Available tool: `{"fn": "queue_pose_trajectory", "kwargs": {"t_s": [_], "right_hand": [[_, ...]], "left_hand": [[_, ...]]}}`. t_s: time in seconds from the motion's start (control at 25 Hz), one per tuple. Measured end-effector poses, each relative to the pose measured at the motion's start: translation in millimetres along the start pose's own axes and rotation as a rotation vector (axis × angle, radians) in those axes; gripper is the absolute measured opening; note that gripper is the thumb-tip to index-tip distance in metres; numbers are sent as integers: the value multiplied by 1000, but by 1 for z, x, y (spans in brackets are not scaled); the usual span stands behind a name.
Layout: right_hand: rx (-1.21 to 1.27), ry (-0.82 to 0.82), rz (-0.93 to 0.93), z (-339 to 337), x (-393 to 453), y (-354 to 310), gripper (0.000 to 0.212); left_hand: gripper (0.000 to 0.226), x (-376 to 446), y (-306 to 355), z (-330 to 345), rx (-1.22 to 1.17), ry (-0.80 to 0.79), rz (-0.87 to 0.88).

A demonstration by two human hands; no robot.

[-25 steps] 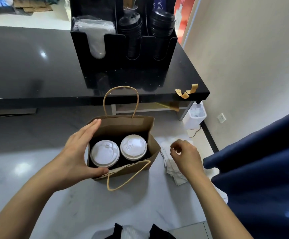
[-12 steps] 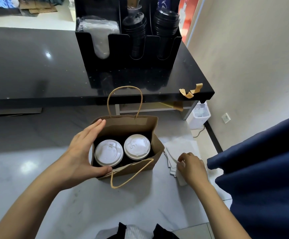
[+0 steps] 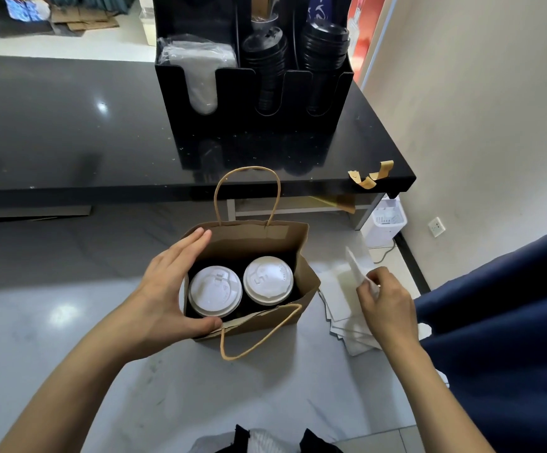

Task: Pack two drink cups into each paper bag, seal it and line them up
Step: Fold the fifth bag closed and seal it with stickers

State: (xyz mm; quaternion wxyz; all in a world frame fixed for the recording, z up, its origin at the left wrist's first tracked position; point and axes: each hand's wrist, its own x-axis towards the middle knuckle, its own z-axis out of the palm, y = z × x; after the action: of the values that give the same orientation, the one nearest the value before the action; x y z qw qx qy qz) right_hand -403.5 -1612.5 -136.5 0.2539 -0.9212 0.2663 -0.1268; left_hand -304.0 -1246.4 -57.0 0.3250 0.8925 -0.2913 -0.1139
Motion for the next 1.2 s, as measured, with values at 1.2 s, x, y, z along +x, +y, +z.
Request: {"fn": "queue_pose_trajectory", "kwargs": {"t_s": [1.2], "right_hand": [[-257,-597,-731,6,1,-199,14]], "left_hand": [[126,-3,7,-2,-50,6,-38]]}}
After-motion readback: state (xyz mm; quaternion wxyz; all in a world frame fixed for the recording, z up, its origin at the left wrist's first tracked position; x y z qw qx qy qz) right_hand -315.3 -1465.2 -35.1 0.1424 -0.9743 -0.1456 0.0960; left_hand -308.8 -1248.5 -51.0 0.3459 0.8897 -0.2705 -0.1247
